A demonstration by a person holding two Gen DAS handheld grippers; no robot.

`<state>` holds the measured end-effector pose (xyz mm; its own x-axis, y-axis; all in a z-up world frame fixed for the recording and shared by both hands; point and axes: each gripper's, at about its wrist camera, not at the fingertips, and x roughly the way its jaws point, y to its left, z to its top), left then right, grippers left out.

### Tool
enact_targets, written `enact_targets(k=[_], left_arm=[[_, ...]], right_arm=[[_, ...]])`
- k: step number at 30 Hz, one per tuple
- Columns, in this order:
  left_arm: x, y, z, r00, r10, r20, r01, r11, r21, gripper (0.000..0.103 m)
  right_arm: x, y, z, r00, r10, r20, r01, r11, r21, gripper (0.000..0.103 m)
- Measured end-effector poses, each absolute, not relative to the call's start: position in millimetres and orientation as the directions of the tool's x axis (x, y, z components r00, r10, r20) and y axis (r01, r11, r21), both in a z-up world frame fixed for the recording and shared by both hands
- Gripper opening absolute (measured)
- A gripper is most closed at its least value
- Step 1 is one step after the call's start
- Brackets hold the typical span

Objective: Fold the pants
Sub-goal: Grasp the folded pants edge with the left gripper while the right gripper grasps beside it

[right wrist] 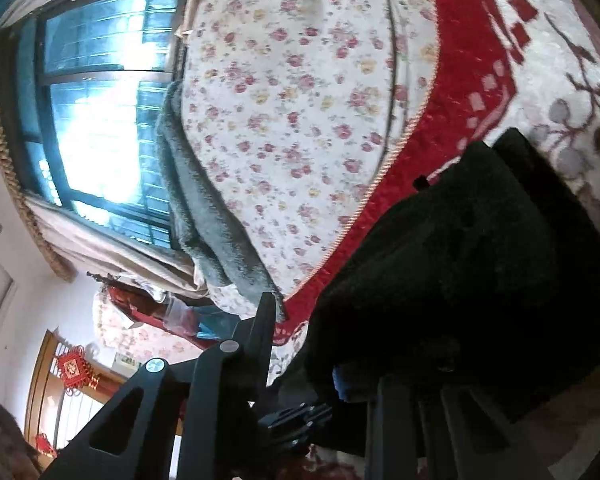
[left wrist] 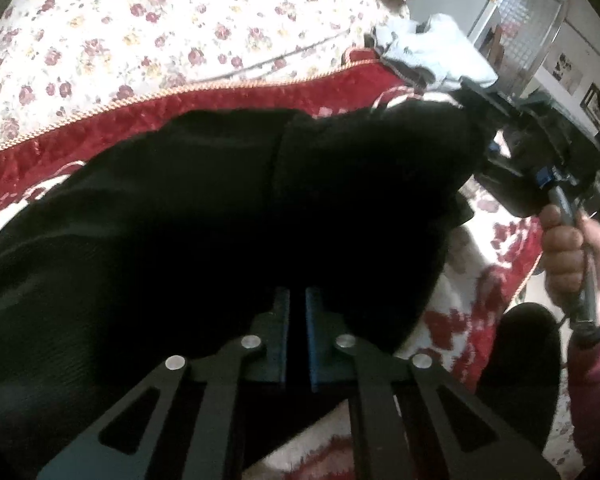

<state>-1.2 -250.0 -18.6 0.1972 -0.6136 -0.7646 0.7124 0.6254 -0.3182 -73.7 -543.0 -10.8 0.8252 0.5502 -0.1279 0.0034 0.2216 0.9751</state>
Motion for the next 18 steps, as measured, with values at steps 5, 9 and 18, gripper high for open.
enact_targets(k=[5,9,18], left_arm=[[-9.1,-236.6,6.5,0.196,-0.645,-0.739,0.729,0.6,-0.33,0.007],[-25.4,-233.1,13.9,0.161,-0.65,-0.742,0.752,0.568,-0.334,0.007],[-40.9,-243.7,-32.4,0.126,-0.555,-0.822,0.762,0.585,-0.279,0.009]], right_arm=[[-89.5,-544.6,1.8,0.83,0.549,-0.095,-0.031,0.216,0.976,0.027],[-109.0,-543.2,6.9,0.824,0.559,-0.095,-0.038,0.222,0.974,0.027],[-127.1,-551.7,-40.3,0.711,0.513,-0.482,0.338,0.352,0.873,0.03]])
